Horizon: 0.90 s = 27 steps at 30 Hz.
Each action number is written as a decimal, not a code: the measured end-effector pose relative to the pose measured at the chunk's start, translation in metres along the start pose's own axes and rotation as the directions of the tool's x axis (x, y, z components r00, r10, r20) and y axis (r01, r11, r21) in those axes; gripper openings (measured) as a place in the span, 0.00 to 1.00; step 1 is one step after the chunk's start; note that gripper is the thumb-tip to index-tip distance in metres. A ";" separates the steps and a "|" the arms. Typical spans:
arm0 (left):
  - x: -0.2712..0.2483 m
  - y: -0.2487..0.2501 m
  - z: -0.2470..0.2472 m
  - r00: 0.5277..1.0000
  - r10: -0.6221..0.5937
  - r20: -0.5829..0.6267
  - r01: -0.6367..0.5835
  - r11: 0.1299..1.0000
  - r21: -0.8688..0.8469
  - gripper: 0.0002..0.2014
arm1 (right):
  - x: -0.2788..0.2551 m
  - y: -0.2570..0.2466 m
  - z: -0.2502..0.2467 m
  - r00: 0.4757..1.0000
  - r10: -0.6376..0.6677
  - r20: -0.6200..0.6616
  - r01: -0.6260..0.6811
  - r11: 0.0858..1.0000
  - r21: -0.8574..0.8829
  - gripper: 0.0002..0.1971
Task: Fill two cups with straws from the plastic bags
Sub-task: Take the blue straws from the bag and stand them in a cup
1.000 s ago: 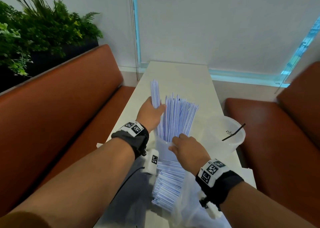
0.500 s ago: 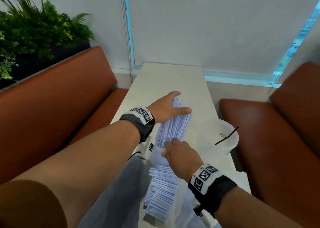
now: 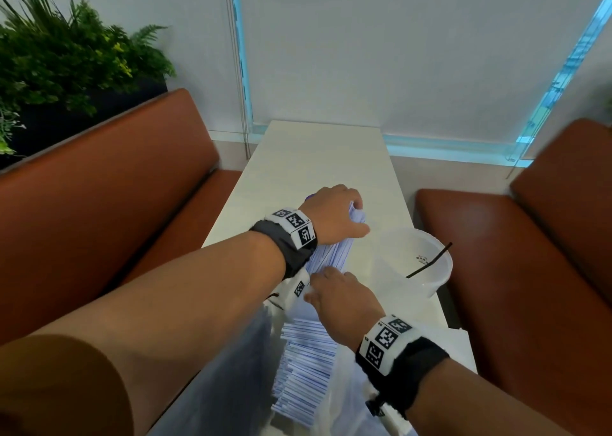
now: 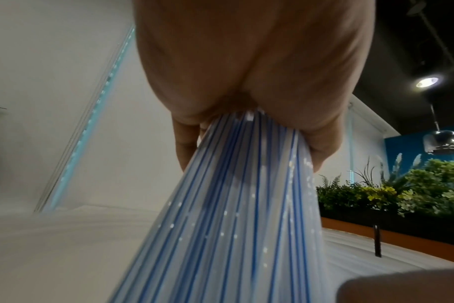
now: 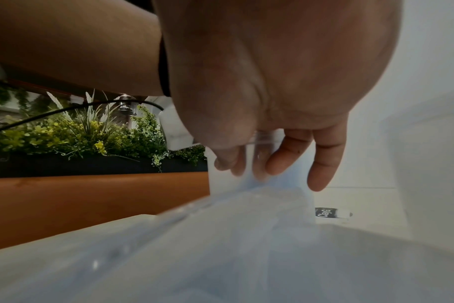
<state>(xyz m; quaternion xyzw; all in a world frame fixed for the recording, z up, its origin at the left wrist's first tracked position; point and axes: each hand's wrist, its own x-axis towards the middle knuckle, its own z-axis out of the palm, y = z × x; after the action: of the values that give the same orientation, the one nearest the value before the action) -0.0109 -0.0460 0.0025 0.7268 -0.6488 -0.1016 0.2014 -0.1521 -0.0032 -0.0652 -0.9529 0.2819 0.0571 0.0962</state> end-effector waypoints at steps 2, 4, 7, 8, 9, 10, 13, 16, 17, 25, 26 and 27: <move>0.003 -0.005 -0.001 1.000 0.006 -0.021 -0.006 1.000 -0.017 0.20 | 0.001 0.001 0.001 1.000 -0.026 0.015 0.026 0.999 -0.047 0.19; 0.005 -0.011 -0.002 0.999 0.006 -0.047 -0.008 0.999 -0.053 0.17 | 0.000 0.002 0.002 1.000 -0.018 0.010 0.018 0.999 -0.032 0.19; 0.007 -0.025 -0.011 0.987 -0.065 -0.147 0.048 0.992 -0.117 0.15 | -0.002 0.002 0.002 1.000 -0.015 -0.026 0.015 1.000 0.007 0.13; 0.007 -0.030 -0.016 0.975 -0.101 -0.196 0.074 0.987 -0.143 0.15 | -0.002 0.003 0.002 0.999 -0.017 -0.036 0.018 1.000 0.013 0.11; 0.006 -0.034 -0.020 0.960 -0.135 -0.245 0.093 0.980 -0.176 0.17 | -0.002 0.003 0.002 0.999 -0.018 -0.042 0.019 1.000 0.021 0.09; 0.004 -0.038 -0.022 0.945 -0.155 -0.288 0.096 0.974 -0.207 0.18 | -0.002 0.003 0.002 0.999 -0.020 -0.045 0.022 0.999 0.025 0.09; -0.006 -0.049 -0.015 0.955 -0.100 -0.280 0.052 0.983 -0.173 0.21 | -0.001 0.003 0.003 0.998 -0.021 -0.053 0.022 0.999 0.023 0.09; -0.012 -0.059 -0.009 0.988 -0.081 -0.128 0.067 0.992 -0.111 0.29 | -0.001 0.002 0.004 0.998 -0.018 -0.065 0.019 1.000 0.013 0.09; -0.011 -0.060 -0.012 0.989 -0.076 -0.129 0.061 0.991 -0.116 0.32 | -0.001 0.003 0.004 0.998 -0.019 -0.066 0.020 1.000 0.010 0.09; -0.009 -0.055 -0.018 0.997 0.051 -0.053 -0.045 0.993 0.109 0.37 | 0.000 0.003 0.004 0.997 -0.034 -0.075 0.035 0.999 0.013 0.09; -0.009 -0.054 -0.019 0.993 0.061 -0.105 -0.050 0.993 0.106 0.36 | 0.000 0.004 0.005 0.997 -0.034 -0.073 0.035 0.999 0.013 0.09; -0.010 -0.052 -0.019 0.990 0.081 -0.114 -0.065 0.989 0.135 0.36 | 0.000 0.004 0.004 0.997 -0.032 -0.068 0.033 0.999 0.011 0.09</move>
<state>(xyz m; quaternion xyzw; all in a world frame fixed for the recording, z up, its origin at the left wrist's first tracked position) 0.0421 -0.0295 -0.0039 0.7190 -0.6670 -0.0077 0.1951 -0.1545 -0.0058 -0.0702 -0.9581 0.2698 0.0214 0.0934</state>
